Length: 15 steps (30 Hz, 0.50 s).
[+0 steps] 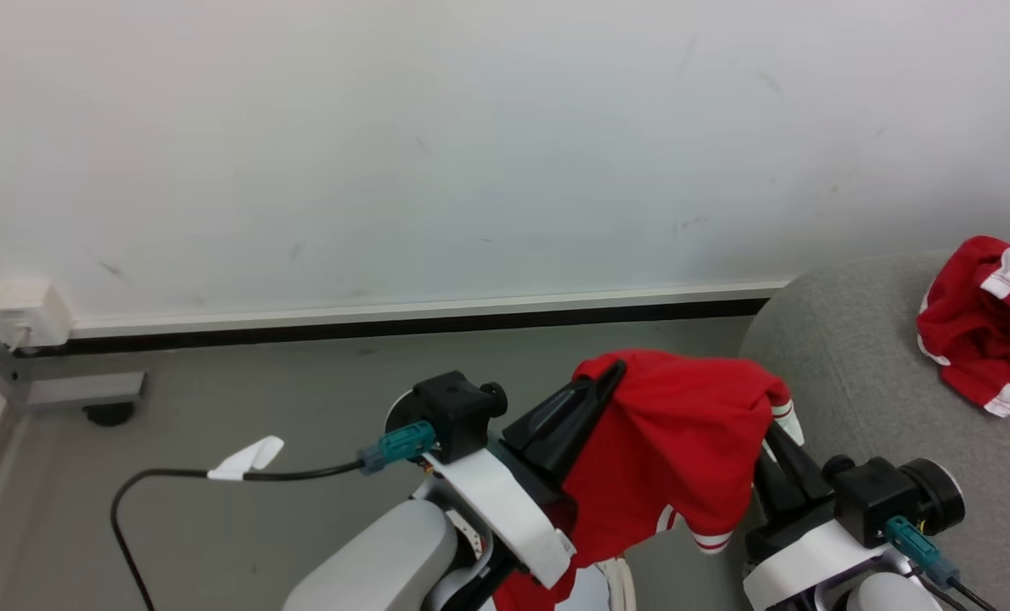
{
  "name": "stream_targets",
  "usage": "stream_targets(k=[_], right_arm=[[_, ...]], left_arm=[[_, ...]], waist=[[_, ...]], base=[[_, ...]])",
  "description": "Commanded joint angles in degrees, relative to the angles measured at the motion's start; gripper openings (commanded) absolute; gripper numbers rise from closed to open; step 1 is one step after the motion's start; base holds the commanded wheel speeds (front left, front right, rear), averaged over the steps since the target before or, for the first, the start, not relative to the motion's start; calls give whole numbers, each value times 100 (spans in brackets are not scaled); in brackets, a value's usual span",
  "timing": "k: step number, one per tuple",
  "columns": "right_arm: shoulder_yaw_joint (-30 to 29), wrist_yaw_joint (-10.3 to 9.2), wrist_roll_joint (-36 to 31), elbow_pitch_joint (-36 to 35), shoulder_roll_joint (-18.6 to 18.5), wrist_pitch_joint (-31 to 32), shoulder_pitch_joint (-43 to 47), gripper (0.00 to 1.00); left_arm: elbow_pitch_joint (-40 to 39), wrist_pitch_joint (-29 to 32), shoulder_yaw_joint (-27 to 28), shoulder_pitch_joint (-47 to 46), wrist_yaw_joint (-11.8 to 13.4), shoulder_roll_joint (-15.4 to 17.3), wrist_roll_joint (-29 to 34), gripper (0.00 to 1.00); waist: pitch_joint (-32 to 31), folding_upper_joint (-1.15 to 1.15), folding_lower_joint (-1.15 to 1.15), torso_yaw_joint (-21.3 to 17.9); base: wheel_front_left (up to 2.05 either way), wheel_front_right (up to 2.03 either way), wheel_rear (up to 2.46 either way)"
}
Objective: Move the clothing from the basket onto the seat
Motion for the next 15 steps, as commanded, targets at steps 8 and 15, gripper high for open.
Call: stream_targets(k=[8, 15], right_arm=[[-422, -13, -143, -441, -201, 3, 87, 0], [-845, -13, -210, -855, -387, 1, 12, 0]], left_arm=[[-138, -4, -230, 90, -1, 28, 17, 100], [-247, -4, -413, 107, -1, 91, 74, 100]], waist=[[103, 0, 0, -650], [155, 0, 0, -1172]], base=[[0, 0, 0], [0, 0, 0]])
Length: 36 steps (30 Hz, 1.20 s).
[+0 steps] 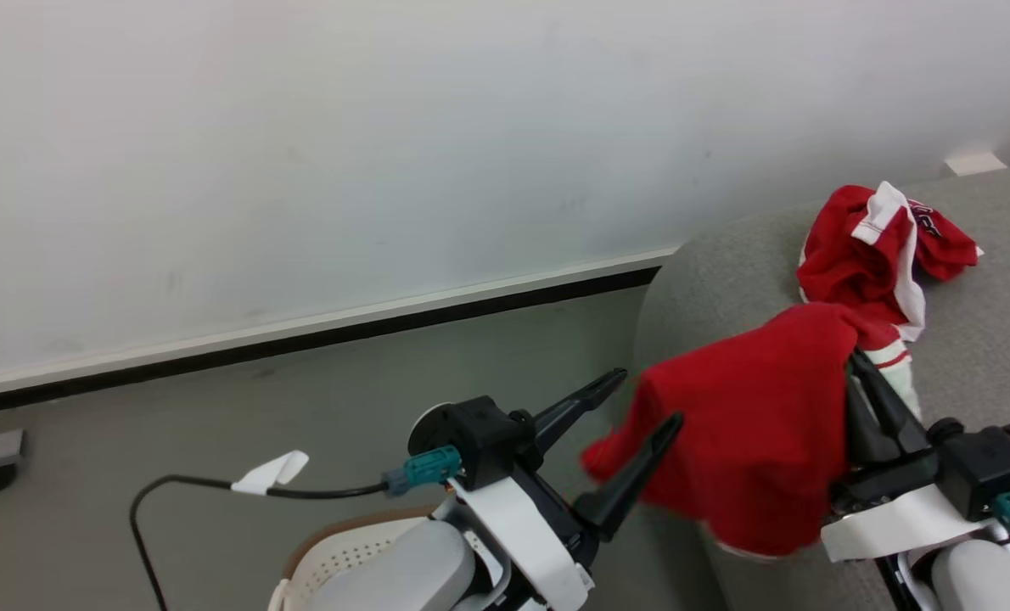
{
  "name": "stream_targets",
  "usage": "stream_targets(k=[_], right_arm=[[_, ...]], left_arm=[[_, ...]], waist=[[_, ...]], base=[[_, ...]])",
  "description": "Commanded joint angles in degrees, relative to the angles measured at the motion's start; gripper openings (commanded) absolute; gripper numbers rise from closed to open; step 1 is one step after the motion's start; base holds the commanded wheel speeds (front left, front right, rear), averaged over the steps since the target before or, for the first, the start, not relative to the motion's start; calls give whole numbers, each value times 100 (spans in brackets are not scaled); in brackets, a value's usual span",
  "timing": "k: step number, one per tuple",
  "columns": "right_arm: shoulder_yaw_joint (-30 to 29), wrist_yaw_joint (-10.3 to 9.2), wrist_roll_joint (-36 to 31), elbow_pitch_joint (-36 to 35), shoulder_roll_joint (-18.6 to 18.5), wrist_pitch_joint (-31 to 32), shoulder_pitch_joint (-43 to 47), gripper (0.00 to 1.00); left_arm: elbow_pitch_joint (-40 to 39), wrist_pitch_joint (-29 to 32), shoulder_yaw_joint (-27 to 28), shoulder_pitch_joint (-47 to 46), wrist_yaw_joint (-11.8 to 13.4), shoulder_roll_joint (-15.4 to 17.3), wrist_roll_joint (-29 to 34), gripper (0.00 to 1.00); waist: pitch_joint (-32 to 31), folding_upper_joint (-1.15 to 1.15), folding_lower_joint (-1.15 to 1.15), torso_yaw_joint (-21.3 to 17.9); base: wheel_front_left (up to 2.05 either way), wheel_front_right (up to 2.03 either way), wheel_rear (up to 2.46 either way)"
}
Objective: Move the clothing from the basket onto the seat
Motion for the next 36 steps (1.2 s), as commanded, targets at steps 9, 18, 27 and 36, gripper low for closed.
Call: stream_targets(k=[9, 18, 27, 36], right_arm=[[-569, -13, -222, -787, -484, 0, -267, 0], [-980, -13, -293, -1317, -610, 0, -101, 0], [-1050, -13, -280, -1451, -556, 0, 24, 0], [-1172, -14, -133, -1288, -909, 49, -323, 0]], left_arm=[[-120, -2, -16, 68, 1, 123, 265, 100], [-202, -3, 69, 101, 3, 186, 478, 100], [-207, -3, 40, 81, 3, 225, 560, 100], [-215, -2, 10, 45, 4, 278, 457, 100]], waist=[[184, 0, 0, -878], [348, 0, 0, -1420], [456, 0, 0, -1678], [662, 0, 0, -1531]], base=[[0, 0, 0], [0, 0, 0], [0, 0, 0], [0, 0, 0]])
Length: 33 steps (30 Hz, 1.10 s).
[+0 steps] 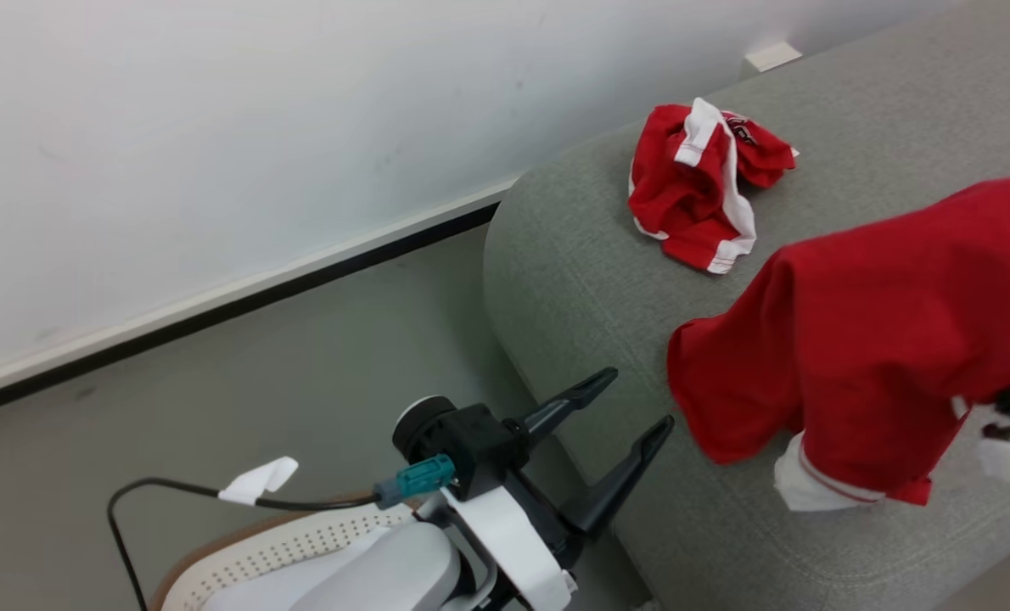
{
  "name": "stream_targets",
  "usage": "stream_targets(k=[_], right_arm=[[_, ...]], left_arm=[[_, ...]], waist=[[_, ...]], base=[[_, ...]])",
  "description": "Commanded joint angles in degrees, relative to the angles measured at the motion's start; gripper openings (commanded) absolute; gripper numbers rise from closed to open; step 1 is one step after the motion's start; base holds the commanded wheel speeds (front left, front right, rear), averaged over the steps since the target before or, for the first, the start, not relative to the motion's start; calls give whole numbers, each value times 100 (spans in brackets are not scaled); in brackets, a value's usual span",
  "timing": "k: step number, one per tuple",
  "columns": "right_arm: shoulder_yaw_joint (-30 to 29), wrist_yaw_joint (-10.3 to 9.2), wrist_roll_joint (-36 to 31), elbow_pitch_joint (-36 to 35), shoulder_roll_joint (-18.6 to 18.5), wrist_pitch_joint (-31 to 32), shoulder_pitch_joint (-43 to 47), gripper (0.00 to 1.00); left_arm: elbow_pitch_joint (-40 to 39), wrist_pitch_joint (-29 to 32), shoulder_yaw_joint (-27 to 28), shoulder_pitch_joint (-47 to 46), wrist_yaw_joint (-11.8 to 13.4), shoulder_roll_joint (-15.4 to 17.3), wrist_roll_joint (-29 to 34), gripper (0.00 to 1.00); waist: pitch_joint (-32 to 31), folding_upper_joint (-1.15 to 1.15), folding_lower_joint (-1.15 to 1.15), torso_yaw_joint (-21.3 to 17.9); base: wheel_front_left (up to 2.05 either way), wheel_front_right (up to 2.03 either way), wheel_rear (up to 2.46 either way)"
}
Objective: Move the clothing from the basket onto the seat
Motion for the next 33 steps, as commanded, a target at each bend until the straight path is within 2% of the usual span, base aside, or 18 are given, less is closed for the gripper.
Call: stream_targets(k=[1, 6, 15, 20, 27, 33], right_arm=[[-92, -14, 104, 60, -178, 27, -203, 0], [-238, -14, 214, 239, -463, 107, -579, 0], [-500, -14, 380, 902, -1404, 340, -1568, 0], [-475, -15, 614, 1718, -1813, 235, -2306, 0], [-21, -14, 616, 3019, -1834, 478, -2926, 0], [207, -15, 550, 3988, -1728, 441, -3264, 0]], left_arm=[[-18, -3, 27, 3, 9, 84, -21, 100], [-76, -2, -4, -55, 8, 183, -24, 100], [-220, 33, -67, -274, 8, 553, -49, 100], [-407, 136, -14, -427, 8, 832, -45, 100], [-650, 249, 111, -546, 31, 1197, -32, 100], [-805, 286, 187, -650, 59, 1360, 0, 100]], waist=[[135, 0, 0, 128], [355, 0, 0, 309], [1060, 0, 0, 757], [1618, 0, 0, 939], [2202, 0, 0, 1053], [2521, 0, 0, 1151]], base=[[0, 0, 0], [0, 0, 0], [0, 0, 0], [0, 0, 0], [0, 0, 0], [0, 0, 0]])
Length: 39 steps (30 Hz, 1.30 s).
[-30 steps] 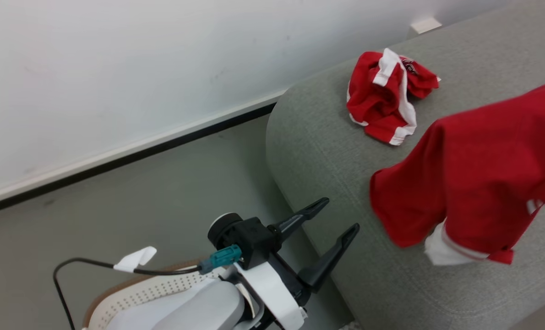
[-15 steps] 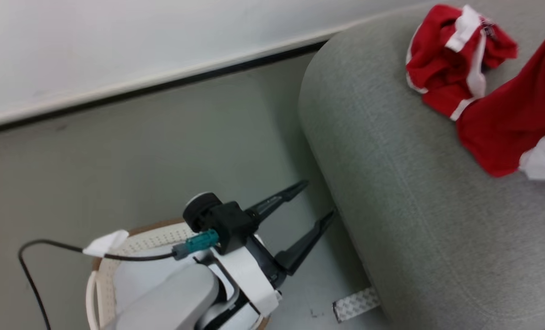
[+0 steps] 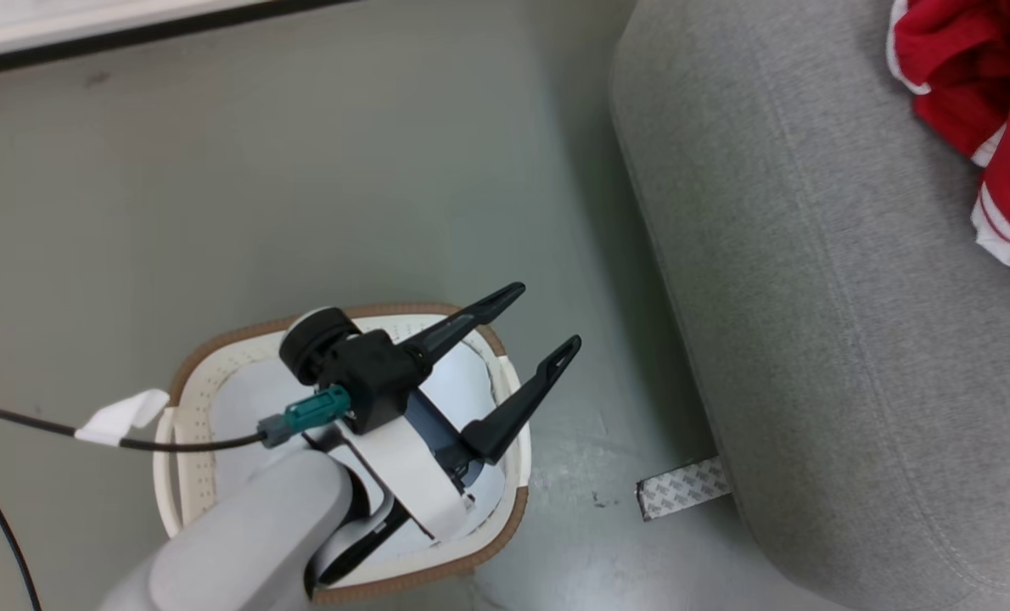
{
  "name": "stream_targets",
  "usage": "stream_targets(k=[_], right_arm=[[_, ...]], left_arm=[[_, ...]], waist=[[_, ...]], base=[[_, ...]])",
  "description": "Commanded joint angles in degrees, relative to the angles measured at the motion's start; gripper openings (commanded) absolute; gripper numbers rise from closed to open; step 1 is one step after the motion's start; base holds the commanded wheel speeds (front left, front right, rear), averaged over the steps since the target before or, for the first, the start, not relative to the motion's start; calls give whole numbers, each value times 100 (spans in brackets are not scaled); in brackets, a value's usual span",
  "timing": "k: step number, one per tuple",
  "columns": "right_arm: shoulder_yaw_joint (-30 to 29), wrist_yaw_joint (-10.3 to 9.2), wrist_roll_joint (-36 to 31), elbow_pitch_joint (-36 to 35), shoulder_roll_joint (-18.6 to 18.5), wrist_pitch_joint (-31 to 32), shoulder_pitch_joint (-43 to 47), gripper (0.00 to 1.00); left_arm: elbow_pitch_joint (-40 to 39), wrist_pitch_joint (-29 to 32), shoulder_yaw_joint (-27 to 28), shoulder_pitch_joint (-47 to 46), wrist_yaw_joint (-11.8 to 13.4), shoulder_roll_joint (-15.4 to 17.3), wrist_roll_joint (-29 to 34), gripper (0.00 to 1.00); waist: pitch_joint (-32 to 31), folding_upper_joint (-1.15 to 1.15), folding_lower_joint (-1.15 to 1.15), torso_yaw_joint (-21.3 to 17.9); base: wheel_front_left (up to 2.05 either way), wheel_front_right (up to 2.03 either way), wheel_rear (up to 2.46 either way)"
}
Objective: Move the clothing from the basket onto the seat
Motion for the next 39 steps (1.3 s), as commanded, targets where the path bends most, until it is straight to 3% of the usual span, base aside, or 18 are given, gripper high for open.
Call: stream_targets(k=[1, 6, 11, 12, 13, 14, 19, 25, 33, 39], right_arm=[[18, -15, -37, 188, 43, -54, -123, 0], [142, -15, -21, 895, 286, -21, -210, 0], [331, -15, 88, 1441, 462, 95, -244, 12], [383, -15, 91, 1503, 474, 79, -259, 19], [429, -15, 98, 1558, 474, 65, -267, 43], [466, -15, 110, 1626, 468, 83, -270, 100], [873, -15, 250, 1796, 467, 237, -169, 100], [1306, -15, 416, 1730, 134, 117, 90, 100], [1810, -15, 748, 806, -384, -186, 405, 100], [1675, -15, 951, -83, -325, -401, 842, 100]], left_arm=[[-38, -4, 30, -82, 16, 63, 48, 100], [-63, -43, 66, -149, 29, 91, 60, 100], [41, -109, 80, -97, 29, 89, 2, 100], [73, -128, 89, -81, 33, 83, -12, 100], [97, -129, 101, -65, 39, 73, -21, 100], [117, -144, 110, -54, 41, 60, -29, 100], [302, -212, 175, 66, 102, -35, -92, 100], [567, -282, 317, 321, 158, -218, -189, 100], [748, -298, 1030, 880, 343, -502, -253, 100], [828, -297, 1775, 1361, 420, -592, -143, 100]], waist=[[164, 0, -1, 94], [317, 0, -1, 176], [208, 0, -1, 194], [160, 0, -1, 190], [108, 0, -1, 184], [51, 0, -1, 176], [-350, 0, -1, 119], [-1065, 0, -1, 130], [-2161, 0, -1, 383], [-2772, 0, -1, 694]], base=[[0, 0, 0], [0, 0, 0], [0, 0, 0], [0, 0, 0], [0, 0, 0], [0, 0, 0], [0, 0, 0], [0, 0, 0], [0, 0, 0], [0, 0, 0]])
